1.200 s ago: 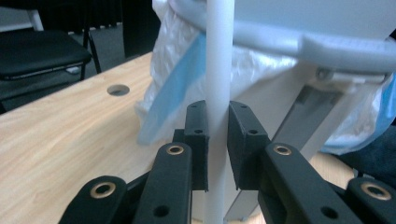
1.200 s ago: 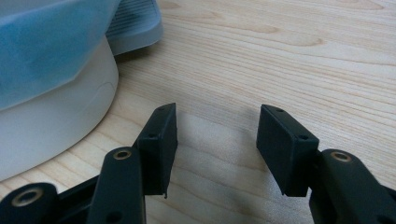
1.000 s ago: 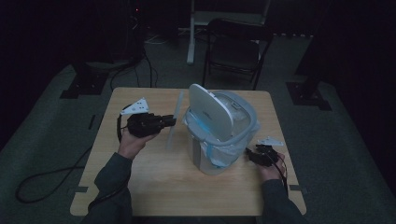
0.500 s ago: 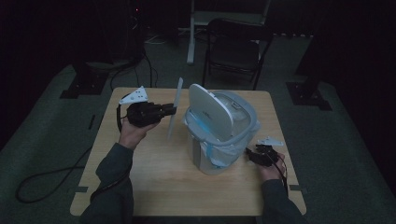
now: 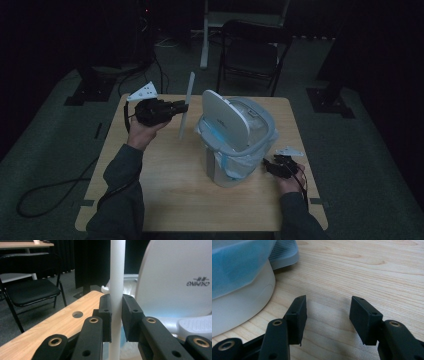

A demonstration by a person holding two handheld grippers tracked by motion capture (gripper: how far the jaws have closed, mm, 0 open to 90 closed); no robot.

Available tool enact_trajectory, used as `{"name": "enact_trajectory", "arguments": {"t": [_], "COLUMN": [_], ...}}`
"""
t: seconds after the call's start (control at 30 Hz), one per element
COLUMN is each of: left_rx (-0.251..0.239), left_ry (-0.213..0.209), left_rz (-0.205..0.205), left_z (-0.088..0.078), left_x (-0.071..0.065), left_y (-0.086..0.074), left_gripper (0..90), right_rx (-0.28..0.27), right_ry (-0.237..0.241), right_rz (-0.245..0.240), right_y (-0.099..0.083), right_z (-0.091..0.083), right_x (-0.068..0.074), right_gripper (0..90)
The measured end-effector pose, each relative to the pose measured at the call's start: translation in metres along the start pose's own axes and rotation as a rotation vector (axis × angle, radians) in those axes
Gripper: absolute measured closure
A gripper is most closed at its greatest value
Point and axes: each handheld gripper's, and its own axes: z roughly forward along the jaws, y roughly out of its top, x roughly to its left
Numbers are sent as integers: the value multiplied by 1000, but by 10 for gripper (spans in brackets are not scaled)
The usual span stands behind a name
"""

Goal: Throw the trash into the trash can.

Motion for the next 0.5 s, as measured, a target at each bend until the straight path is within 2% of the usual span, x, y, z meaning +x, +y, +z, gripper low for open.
{"name": "enact_trajectory", "arguments": {"t": [0.5], "left_rx": [-31], "left_ry": [18], "left_rz": [26], "left_z": [10], "left_x": [2], "left_y": [22], "left_gripper": [800], "right_rx": [-1], "right_ry": [0], "right_rz": [-1], "right_y": [0], "right_z": [0], "right_x": [0], "right_gripper": [467]}}
